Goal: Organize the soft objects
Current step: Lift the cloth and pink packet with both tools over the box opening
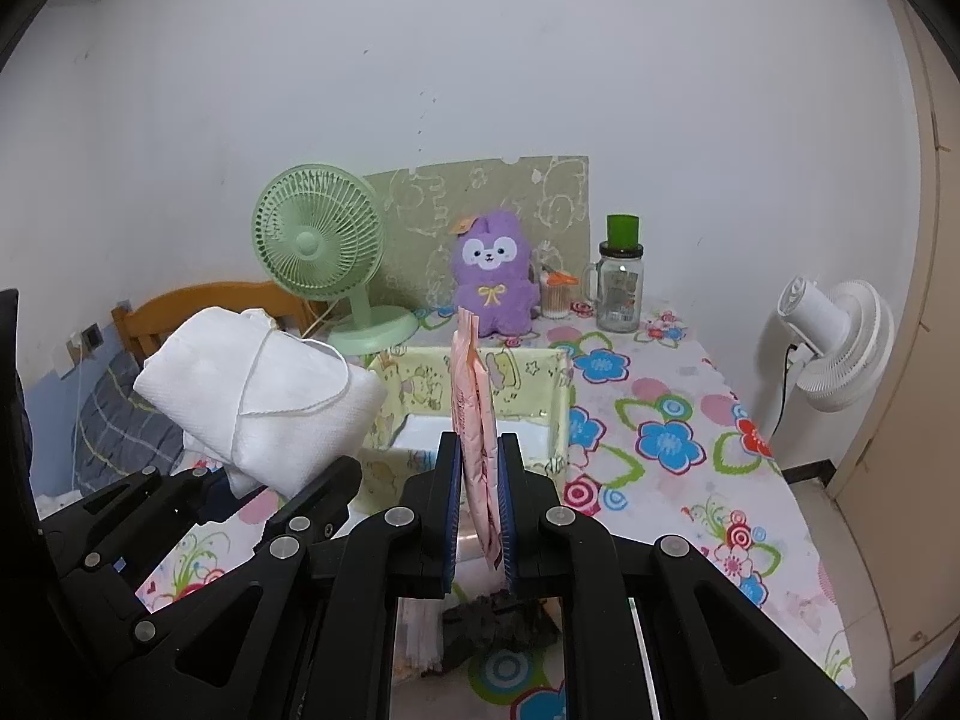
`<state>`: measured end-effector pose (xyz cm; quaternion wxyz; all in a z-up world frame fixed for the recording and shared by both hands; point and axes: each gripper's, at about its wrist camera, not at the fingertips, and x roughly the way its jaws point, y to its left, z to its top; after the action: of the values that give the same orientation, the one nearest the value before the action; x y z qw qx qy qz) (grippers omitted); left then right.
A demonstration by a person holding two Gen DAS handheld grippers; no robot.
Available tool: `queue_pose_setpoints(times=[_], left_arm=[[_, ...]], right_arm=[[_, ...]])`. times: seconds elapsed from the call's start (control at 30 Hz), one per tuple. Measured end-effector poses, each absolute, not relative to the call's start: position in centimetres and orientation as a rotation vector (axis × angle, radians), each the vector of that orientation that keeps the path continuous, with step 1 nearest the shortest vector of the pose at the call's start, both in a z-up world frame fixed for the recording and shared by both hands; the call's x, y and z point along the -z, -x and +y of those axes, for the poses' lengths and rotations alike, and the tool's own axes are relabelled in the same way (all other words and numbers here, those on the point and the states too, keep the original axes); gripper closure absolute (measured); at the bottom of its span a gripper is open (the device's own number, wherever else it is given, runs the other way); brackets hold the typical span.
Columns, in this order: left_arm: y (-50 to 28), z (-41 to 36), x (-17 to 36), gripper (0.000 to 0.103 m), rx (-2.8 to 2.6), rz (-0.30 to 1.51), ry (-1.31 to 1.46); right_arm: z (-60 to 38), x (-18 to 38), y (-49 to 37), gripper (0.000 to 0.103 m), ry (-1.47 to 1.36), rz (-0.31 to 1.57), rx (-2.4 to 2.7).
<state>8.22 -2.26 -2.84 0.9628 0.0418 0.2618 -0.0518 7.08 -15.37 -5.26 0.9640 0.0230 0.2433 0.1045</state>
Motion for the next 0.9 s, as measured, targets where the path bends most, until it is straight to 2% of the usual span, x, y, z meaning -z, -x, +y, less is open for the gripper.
queue_pose_setpoints(times=[0.9], left_arm=[[-16.8,-2.7,3.5,0.071,0.113,0.585,-0.09]], right_arm=[[-15.2,5.8,-16.8,0.089,-0.074,0.56,-0.205]])
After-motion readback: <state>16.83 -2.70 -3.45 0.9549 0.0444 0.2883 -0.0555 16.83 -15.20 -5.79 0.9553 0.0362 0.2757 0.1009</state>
